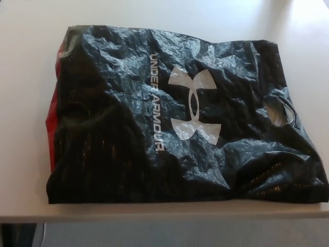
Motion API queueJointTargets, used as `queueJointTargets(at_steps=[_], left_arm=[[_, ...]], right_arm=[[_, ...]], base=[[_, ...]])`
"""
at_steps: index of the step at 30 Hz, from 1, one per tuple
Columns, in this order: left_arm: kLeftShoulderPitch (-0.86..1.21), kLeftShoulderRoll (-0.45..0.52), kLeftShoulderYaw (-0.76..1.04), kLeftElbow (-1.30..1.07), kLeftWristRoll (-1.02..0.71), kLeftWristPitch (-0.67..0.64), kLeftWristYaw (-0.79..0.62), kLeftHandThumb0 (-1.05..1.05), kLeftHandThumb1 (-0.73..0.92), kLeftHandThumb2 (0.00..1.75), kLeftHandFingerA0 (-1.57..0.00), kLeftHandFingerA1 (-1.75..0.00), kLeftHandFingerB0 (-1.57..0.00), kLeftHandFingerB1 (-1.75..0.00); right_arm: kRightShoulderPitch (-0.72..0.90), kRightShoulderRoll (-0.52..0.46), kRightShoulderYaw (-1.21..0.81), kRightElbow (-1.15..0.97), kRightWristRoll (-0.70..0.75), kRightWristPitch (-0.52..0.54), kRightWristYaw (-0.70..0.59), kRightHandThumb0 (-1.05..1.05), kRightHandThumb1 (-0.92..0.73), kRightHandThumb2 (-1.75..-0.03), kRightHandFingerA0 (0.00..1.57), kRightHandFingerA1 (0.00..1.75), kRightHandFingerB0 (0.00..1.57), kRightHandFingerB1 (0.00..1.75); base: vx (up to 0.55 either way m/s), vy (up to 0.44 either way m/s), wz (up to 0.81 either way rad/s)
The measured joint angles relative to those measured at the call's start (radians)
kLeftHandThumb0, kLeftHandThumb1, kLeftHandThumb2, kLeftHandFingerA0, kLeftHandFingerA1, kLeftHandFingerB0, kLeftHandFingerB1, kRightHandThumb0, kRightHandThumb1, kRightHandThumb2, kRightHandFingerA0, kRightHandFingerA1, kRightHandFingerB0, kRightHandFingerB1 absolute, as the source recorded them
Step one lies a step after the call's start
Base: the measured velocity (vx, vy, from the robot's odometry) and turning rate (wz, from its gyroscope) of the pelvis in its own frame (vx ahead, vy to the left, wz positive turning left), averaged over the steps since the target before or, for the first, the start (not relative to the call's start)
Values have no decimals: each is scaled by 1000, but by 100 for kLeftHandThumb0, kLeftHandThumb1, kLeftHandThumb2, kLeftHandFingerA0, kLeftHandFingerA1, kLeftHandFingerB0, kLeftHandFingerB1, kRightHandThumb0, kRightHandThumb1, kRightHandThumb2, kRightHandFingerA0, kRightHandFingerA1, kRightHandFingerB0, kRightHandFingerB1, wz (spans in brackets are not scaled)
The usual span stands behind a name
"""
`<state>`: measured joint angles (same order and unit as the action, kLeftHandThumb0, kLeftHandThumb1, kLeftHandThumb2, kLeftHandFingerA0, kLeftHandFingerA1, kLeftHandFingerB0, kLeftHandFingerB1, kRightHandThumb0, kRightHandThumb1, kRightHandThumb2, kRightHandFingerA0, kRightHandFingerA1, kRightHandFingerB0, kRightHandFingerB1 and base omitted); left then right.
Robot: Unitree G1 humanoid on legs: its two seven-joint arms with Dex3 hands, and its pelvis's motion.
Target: A plastic bag is kept in the middle of the desk and the robot uses both its hands to grab the bag from the left and right and brings its hands close together to compress the bag
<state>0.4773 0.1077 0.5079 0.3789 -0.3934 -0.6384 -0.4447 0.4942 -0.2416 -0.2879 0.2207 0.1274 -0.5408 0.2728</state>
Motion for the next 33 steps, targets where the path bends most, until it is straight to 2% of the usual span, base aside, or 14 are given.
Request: queueJointTargets(at_steps=[3, 4, 7, 8, 13, 14, 15, 21, 24, 25, 26, 29, 30, 33], left_arm=[[-8, 1, 34, -64, -26, -26, -8, -72, 92, 69, -23, -33, -16, -27], [-12, 5, 55, -109, -38, -30, -6, -34, 57, 114, -1, -48, 0, -47], [-38, 27, 118, -220, -67, -37, 12, -34, 54, 112, -2, -48, 0, -47], [-54, 42, 146, -258, -79, -39, 24, -74, 92, 70, -23, -35, -18, -27], [-135, 133, 247, -404, -108, -23, 85, -72, 92, 74, -24, -38, -17, -29], [-160, 165, 267, -428, -113, -16, 98, -73, 92, 75, -24, -39, -17, -29], [-175, 184, 278, -443, -116, -12, 106, -73, 92, 77, -24, -40, -16, -30], [-416, 386, 326, -457, -115, 64, 192, -64, 92, 80, -28, -44, -21, -33], [-560, 469, 311, -371, -95, 106, 231, -65, 92, 76, -28, -47, -24, -36], [-598, 487, 302, -338, -89, 114, 240, -66, 92, 75, -30, -49, -24, -35], [-617, 495, 297, -323, -85, 119, 244, -67, 92, 73, -33, -49, -26, -35], [-768, 552, 240, -183, -40, 162, 290, -73, 92, 71, -33, -46, -25, -31], [-805, 563, 220, -150, -24, 178, 306, -73, 92, 71, -32, -48, -25, -33], [-889, 578, 165, -71, 14, 216, 338, -72, 92, 70, -29, -52, -25, -33]], right_arm=[[-21, -1, -36, -41, 33, -9, 8, -82, -78, -112, 4, 27, 5, 23], [-38, -4, -58, -58, 44, -11, 7, -86, -82, -114, 5, 26, 5, 21], [-84, -24, -121, -105, 75, -13, 4, -83, -78, -112, 4, 28, 5, 23], [-104, -40, -149, -124, 84, -13, 1, -82, -77, -111, 5, 31, 6, 26], [-196, -87, -241, -222, 124, 28, -25, -78, -71, -108, 6, 36, 5, 28], [-223, -102, -256, -245, 132, 43, -33, -73, -91, -69, 9, 22, 9, 22], [-240, -111, -265, -258, 136, 51, -38, -37, -48, -108, 0, 50, 0, 49], [-499, -208, -311, -205, 135, 103, -90, -38, -44, -106, 0, 51, 0, 49], [-630, -260, -306, -147, 110, 123, -120, -38, -46, -107, 1, 52, 0, 50], [-662, -272, -301, -131, 101, 128, -127, -91, -70, -108, 3, 50, 7, 44], [-678, -278, -299, -123, 97, 131, -130, -85, -67, -106, 1, 45, 9, 37], [-813, -318, -251, -37, 61, 151, -152, -83, -68, -105, 2, 43, 9, 38], [-847, -326, -234, -6, 48, 153, -157, -75, -87, -66, 5, 39, 8, 33], [-923, -346, -187, 86, 11, 154, -168, -76, -87, -67, 5, 36, 10, 28]], base=[[0, 0, 0], [0, 0, 0], [0, 0, 0], [0, 0, 0], [0, 0, 0], [0, 0, 0], [0, 0, 0], [0, 0, 0], [0, 0, 0], [0, 0, 0], [0, 0, 0], [0, 0, 0], [0, 0, 0], [0, 0, 0]])
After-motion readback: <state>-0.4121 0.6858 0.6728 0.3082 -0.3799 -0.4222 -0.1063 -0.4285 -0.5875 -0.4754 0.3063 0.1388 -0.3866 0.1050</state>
